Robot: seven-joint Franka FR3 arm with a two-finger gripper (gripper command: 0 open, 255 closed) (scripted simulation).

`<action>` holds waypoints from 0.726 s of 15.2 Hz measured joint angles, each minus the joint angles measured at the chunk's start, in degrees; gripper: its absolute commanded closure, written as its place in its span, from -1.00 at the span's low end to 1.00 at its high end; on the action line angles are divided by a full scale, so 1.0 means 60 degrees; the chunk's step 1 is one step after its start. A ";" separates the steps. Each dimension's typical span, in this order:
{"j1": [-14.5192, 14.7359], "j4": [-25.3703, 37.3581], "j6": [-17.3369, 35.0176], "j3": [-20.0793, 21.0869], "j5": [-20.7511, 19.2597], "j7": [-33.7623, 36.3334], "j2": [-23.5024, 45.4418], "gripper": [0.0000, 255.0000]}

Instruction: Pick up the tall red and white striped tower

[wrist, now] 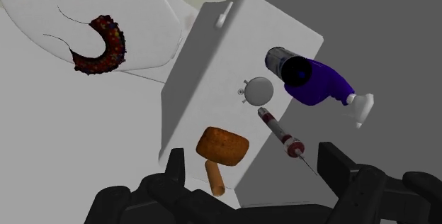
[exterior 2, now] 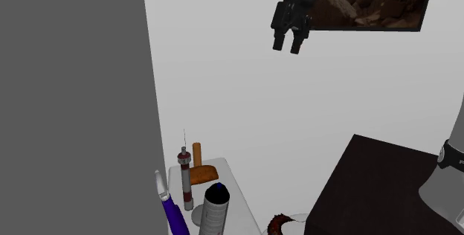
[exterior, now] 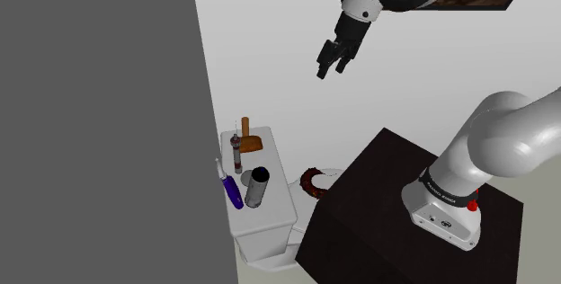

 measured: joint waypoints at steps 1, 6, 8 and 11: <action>0.0038 0.0028 0.0367 0.0036 0.0059 -0.0036 0.0359 -1.00; 0.0385 0.0107 0.2066 0.0465 0.0442 0.0105 0.1923 -1.00; 0.0469 0.0246 0.2702 0.0555 0.0549 0.0048 0.2649 -1.00; 0.0601 0.0543 0.3639 0.0700 0.0689 -0.0003 0.3750 -1.00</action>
